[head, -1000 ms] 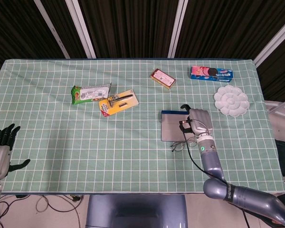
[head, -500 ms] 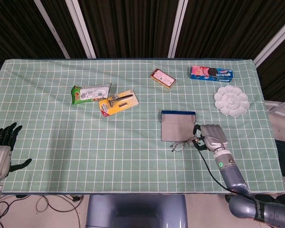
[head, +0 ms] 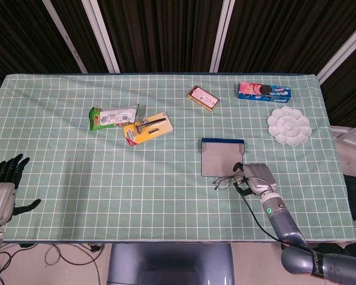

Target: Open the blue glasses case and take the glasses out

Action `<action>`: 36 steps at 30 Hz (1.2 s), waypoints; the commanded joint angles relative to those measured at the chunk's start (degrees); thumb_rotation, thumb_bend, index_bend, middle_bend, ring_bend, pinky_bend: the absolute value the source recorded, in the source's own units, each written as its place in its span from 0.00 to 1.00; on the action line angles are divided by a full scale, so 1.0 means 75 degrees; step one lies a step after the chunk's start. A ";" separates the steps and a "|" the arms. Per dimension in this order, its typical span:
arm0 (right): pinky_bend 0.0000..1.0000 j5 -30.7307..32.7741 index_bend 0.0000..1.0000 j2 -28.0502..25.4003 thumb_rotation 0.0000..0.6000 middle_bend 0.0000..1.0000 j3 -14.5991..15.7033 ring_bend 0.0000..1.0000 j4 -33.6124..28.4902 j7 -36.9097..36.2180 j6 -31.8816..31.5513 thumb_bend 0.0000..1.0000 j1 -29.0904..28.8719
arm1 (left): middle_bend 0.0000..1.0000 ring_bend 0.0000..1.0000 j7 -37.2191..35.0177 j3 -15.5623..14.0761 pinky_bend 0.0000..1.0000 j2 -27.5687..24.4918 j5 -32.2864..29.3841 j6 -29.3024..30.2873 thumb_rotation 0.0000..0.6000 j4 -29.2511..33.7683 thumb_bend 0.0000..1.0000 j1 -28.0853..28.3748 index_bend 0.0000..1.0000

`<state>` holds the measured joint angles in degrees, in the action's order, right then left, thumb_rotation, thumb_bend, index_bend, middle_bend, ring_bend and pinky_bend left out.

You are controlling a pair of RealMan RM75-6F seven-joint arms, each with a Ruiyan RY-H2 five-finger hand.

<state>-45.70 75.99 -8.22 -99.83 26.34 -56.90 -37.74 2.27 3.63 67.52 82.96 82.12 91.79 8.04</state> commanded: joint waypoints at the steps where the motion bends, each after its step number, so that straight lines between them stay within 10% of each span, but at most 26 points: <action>1: 1.00 0.0156 0.34 0.0154 1.00 0.92 -0.0023 0.96 0.0187 0.0047 0.0067 0.36 -0.0106 | 0.00 0.00 0.0004 0.0003 0.00 -0.0001 -0.0008 -0.0001 1.00 0.0003 0.01 0.0000 0.00; 36: 1.00 0.0524 0.49 0.0884 1.00 0.92 0.0069 0.96 0.1162 -0.0215 0.0274 0.40 -0.0314 | 0.00 0.00 0.0063 0.0065 0.00 -0.0027 -0.0243 -0.0084 1.00 0.0087 0.01 -0.0001 0.00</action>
<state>-41.76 82.62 -7.71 -91.11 24.72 -54.85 -40.10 2.75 4.12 67.32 81.13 81.49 92.45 8.03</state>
